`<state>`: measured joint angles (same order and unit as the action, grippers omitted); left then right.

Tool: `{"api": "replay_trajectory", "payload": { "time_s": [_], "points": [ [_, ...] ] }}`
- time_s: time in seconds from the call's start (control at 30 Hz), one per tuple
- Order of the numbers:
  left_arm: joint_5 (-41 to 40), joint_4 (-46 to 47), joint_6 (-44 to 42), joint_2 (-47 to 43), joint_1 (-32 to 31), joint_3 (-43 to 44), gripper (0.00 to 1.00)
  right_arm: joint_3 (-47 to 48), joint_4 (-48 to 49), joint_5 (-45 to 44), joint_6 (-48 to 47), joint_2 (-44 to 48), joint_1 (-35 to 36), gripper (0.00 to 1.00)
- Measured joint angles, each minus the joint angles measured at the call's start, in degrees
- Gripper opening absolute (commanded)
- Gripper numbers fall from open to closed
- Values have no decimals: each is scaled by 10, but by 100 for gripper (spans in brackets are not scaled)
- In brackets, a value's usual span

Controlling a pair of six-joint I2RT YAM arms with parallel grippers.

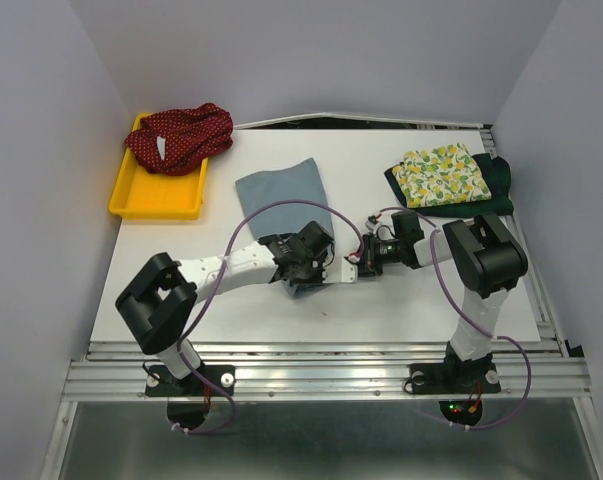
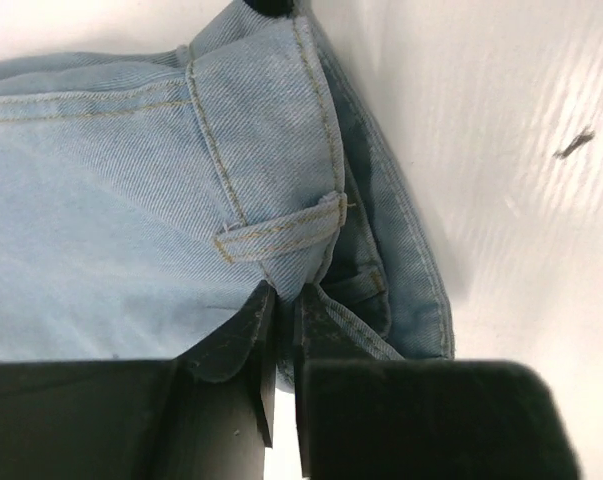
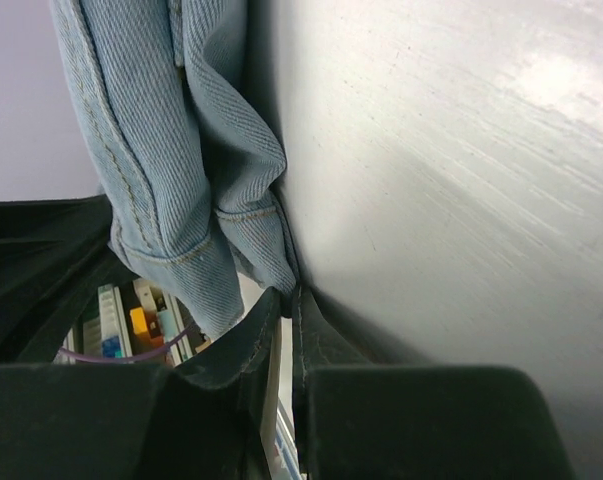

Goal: Fold and stack the skirts
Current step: Fold the skirt

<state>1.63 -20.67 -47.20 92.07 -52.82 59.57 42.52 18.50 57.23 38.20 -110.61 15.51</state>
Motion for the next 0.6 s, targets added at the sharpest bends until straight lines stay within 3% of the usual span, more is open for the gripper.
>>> {"api": "replay_trajectory", "payload": {
  "time_s": [0.03, 0.07, 0.1, 0.33, 0.47, 0.6],
  "points": [
    [5, -2, 0, 1, 0, 0, 42, 0, 0, 0, 0, 0, 0, 1],
    [10, -2, -1, 2, 0, 0, 69, 0, 0, 0, -1, 0, 0, 1],
    [16, -3, 0, 3, 0, 0, 75, 0, 0, 0, -1, 0, 0, 1],
    [66, -4, 49, -21, 21, 8, 76, 0, -5, 2, -13, 3, 0, 1],
    [103, -1, 78, -61, 65, 18, 65, -1, -29, 2, -31, 21, 0, 1],
    [143, 5, 92, -62, 107, 23, 61, -14, -47, 7, -46, 65, 0, 1]
  ]
}}
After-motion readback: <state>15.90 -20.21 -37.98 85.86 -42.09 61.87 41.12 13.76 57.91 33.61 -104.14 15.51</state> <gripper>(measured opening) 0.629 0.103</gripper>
